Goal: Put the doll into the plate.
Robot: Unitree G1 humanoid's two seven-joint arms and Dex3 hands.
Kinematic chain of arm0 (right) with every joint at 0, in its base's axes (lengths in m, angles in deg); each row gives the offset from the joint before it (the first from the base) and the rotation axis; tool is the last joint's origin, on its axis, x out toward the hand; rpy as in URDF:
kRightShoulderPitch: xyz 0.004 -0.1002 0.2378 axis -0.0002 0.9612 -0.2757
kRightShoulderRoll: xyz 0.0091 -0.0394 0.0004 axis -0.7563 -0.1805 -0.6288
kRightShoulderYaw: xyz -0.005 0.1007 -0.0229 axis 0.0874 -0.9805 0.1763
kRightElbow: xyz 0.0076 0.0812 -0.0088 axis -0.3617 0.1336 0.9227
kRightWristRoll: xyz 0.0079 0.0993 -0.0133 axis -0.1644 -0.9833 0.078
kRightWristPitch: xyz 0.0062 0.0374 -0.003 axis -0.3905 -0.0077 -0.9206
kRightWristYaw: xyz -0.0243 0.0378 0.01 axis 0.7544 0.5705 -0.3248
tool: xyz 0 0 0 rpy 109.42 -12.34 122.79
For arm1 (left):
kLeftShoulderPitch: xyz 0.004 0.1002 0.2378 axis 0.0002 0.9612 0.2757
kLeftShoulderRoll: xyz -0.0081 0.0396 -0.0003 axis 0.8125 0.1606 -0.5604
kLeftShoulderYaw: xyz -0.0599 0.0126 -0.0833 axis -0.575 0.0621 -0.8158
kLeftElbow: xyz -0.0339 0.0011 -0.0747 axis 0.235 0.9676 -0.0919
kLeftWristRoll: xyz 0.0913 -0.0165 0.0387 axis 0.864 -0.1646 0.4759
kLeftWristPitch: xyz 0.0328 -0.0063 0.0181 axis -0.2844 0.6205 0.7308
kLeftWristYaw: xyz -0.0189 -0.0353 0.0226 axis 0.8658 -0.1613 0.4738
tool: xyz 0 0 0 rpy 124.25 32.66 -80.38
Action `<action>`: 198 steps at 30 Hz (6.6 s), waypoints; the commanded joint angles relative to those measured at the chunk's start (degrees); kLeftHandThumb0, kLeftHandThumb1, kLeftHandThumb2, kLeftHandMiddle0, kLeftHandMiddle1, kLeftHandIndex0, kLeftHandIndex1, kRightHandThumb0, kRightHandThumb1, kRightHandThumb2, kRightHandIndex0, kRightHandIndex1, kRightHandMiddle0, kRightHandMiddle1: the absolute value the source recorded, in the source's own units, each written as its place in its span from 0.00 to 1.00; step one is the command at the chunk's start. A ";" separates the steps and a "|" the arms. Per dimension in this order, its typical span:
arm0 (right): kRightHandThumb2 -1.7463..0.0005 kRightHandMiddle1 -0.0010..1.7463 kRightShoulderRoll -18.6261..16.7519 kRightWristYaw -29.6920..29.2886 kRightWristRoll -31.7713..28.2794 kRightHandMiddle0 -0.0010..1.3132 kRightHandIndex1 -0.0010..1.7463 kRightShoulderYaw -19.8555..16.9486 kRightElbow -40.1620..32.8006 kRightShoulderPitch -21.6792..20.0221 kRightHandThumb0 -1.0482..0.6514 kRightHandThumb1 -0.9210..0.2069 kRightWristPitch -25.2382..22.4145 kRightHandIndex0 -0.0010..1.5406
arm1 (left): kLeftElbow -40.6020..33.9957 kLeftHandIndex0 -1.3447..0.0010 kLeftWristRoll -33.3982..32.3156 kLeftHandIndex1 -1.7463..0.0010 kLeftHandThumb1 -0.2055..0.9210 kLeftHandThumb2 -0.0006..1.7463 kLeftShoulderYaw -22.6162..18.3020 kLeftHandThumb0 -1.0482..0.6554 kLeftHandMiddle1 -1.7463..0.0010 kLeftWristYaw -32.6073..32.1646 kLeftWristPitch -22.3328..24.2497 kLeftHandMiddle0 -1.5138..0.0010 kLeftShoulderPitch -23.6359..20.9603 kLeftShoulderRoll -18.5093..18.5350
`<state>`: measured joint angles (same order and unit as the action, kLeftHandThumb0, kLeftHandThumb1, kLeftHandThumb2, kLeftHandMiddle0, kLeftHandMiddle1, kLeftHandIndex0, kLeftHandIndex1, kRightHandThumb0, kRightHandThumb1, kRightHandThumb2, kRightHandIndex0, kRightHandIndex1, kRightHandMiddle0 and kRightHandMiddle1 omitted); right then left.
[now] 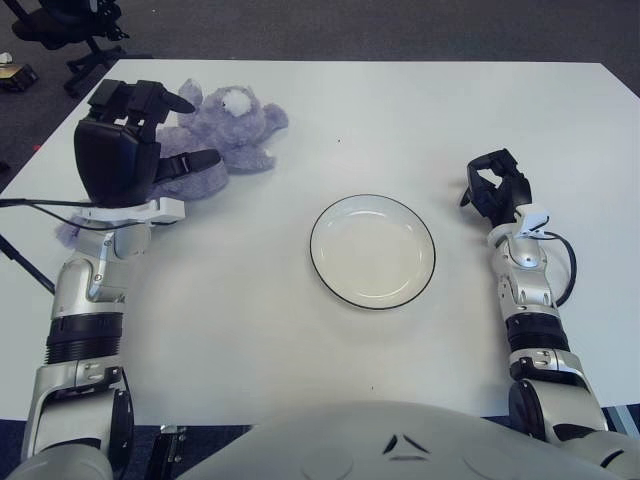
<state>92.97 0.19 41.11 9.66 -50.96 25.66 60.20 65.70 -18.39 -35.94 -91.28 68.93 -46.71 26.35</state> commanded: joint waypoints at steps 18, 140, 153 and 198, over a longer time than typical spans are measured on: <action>0.78 0.92 -0.25 0.45 0.34 0.27 1.00 0.11 2.99 1.89 0.41 0.00 -1.68 0.54 | -6.57 0.95 -1.27 0.91 1.00 0.11 2.20 0.02 1.00 14.61 13.10 0.96 1.13 4.01; 0.77 0.93 1.66 4.66 -0.26 0.25 1.00 0.34 -1.04 3.42 0.41 0.00 -5.21 0.52 | 31.80 0.63 0.30 0.35 1.00 0.08 22.66 0.37 0.29 -15.33 9.43 0.78 -5.15 -0.29; 0.77 0.93 1.81 6.51 -0.92 0.25 1.00 0.18 -1.06 3.49 0.41 0.00 -5.24 0.51 | 39.39 0.75 -0.29 0.04 0.89 0.35 24.41 0.40 0.00 -19.56 3.65 0.71 -8.39 0.96; 0.78 0.91 2.20 9.96 -2.44 0.27 1.00 0.67 -1.08 3.11 0.41 0.00 -6.73 0.54 | 52.93 0.55 11.78 0.00 0.85 0.27 38.80 0.71 0.00 -43.29 -7.91 0.52 -24.52 8.19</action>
<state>95.17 8.53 38.51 9.39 -54.27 26.71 55.77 118.87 -9.50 1.36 -132.25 59.33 -68.78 32.97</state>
